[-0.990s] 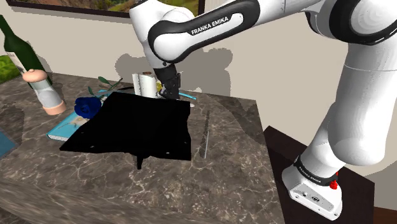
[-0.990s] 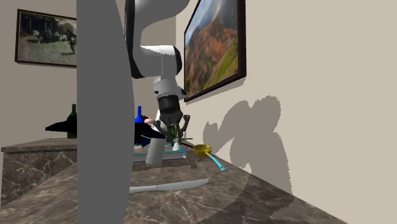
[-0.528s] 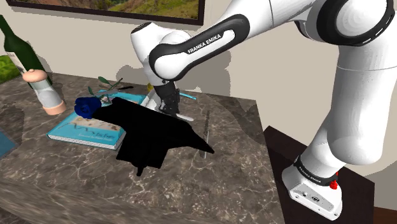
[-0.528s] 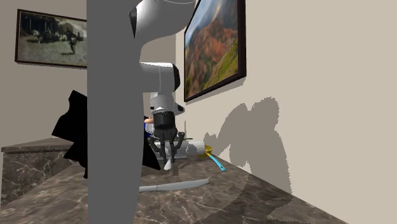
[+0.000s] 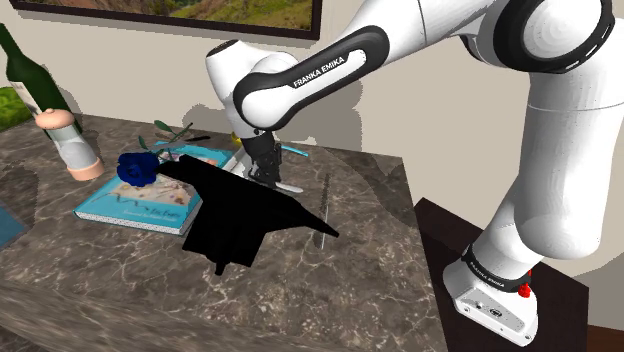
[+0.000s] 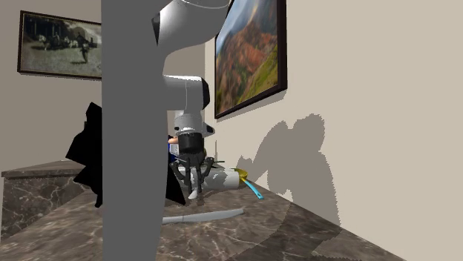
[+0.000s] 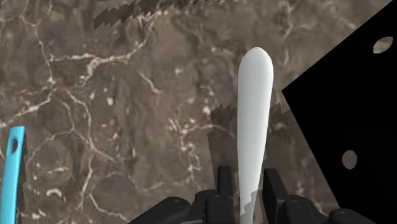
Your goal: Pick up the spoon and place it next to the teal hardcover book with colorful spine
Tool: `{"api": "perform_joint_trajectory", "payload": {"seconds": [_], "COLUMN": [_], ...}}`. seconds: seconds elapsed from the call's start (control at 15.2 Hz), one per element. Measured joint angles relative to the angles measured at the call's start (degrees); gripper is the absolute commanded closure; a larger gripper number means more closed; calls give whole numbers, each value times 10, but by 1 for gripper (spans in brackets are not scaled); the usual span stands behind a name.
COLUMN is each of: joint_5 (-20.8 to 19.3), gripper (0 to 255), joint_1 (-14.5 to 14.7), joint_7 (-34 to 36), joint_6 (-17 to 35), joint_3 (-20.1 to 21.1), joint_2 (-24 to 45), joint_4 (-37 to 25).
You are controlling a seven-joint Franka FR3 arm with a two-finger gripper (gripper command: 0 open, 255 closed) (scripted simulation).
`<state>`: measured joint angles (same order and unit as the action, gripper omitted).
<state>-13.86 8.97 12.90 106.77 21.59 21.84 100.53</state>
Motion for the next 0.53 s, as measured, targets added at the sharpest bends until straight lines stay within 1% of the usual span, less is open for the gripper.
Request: {"api": "perform_joint_trajectory", "payload": {"seconds": [0.4,0.53], "joint_5": [0,4], "gripper": [0,0], "joint_1": [0,3], "joint_7": [0,-2], "joint_6": [0,-23], "joint_3": [0,3], "joint_2": [0,-3], "joint_4": [1,-19]}}
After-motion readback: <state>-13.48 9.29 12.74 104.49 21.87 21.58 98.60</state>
